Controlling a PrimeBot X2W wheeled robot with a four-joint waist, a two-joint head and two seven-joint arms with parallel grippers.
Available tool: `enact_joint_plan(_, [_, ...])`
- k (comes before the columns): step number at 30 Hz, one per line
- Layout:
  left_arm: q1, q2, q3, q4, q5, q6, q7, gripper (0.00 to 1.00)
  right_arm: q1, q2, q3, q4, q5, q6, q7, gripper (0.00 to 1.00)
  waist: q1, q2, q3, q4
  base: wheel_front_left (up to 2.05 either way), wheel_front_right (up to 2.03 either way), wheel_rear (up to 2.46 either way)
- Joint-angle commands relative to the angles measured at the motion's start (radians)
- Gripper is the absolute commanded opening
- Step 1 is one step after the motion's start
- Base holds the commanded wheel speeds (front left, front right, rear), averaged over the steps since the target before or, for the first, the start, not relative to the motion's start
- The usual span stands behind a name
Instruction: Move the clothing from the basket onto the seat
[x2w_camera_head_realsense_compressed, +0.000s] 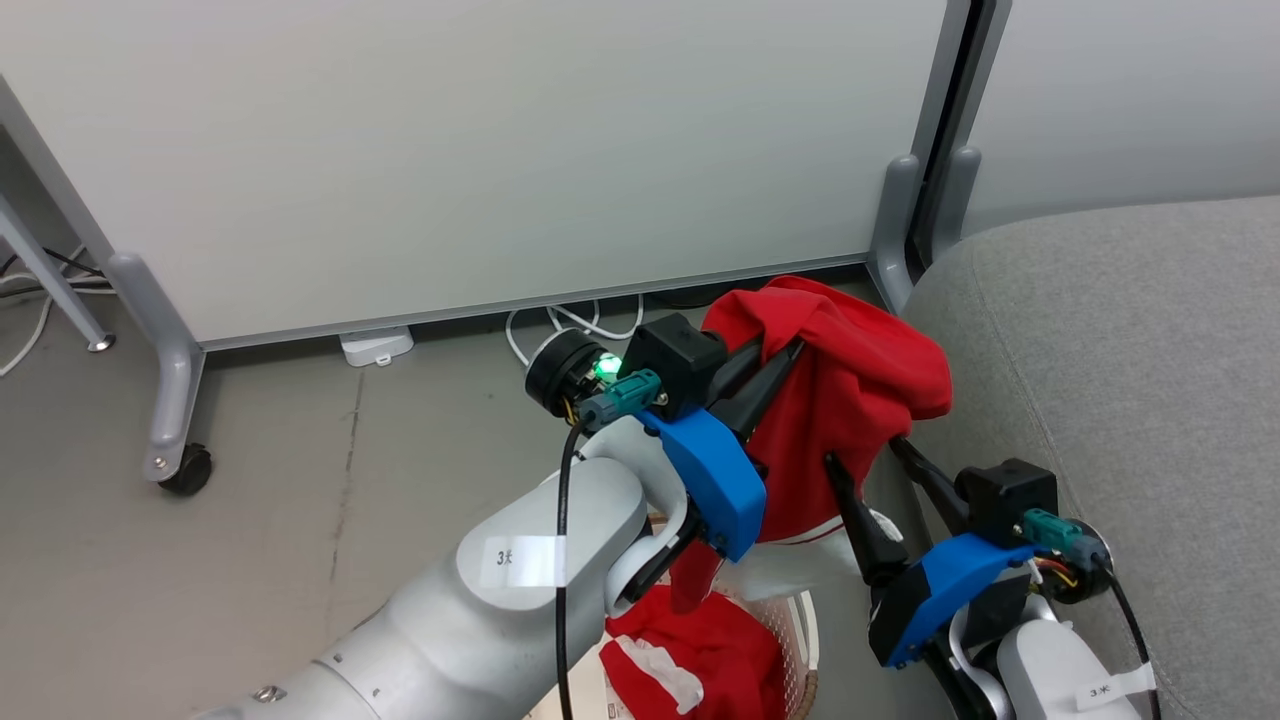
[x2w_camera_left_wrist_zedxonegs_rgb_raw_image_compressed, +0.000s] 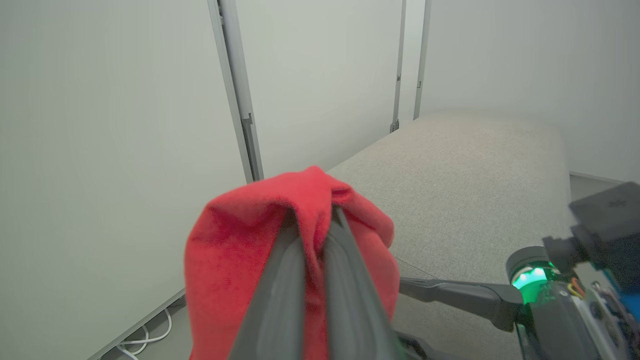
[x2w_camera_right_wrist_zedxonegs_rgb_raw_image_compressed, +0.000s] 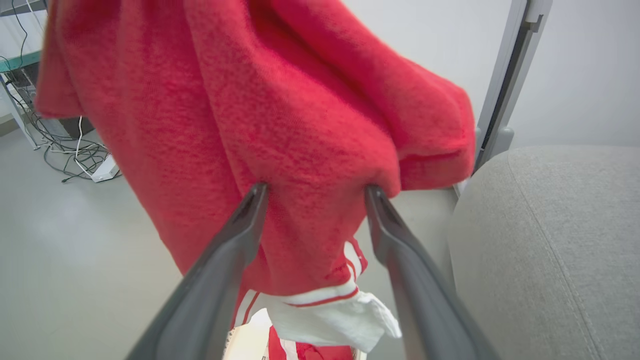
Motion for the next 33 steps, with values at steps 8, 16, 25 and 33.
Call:
enact_joint_plan(8, [-0.022, 0.000, -0.017, -0.012, -0.017, -0.003, -0.006, 0.00, -0.076, -0.016, 0.044, 0.064, 0.009, 0.000, -0.017, 1.00, -0.0001, -0.0001, 0.002, 0.014, 0.00, 0.00, 0.00])
enact_joint_plan(16, [-0.021, 0.000, -0.029, -0.022, -0.027, -0.010, -0.006, 0.00, -0.145, -0.036, 0.156, 0.095, 0.054, 0.000, -0.035, 1.00, -0.0001, -0.0001, 0.002, 0.018, 0.00, 0.00, 0.00])
enact_joint_plan(25, [-0.008, 0.000, -0.046, -0.032, -0.044, -0.022, -0.006, 0.00, -0.209, -0.039, 0.222, 0.150, 0.081, 0.000, -0.051, 1.00, -0.0001, -0.0001, -0.007, 0.018, 0.00, 0.00, 0.00])
enact_joint_plan(33, [0.002, 0.000, -0.049, -0.026, -0.049, -0.023, -0.006, 0.00, -0.232, -0.028, 0.237, 0.194, 0.090, 0.000, -0.055, 0.00, -0.0001, -0.0001, -0.016, 0.016, 0.00, 0.00, 0.00])
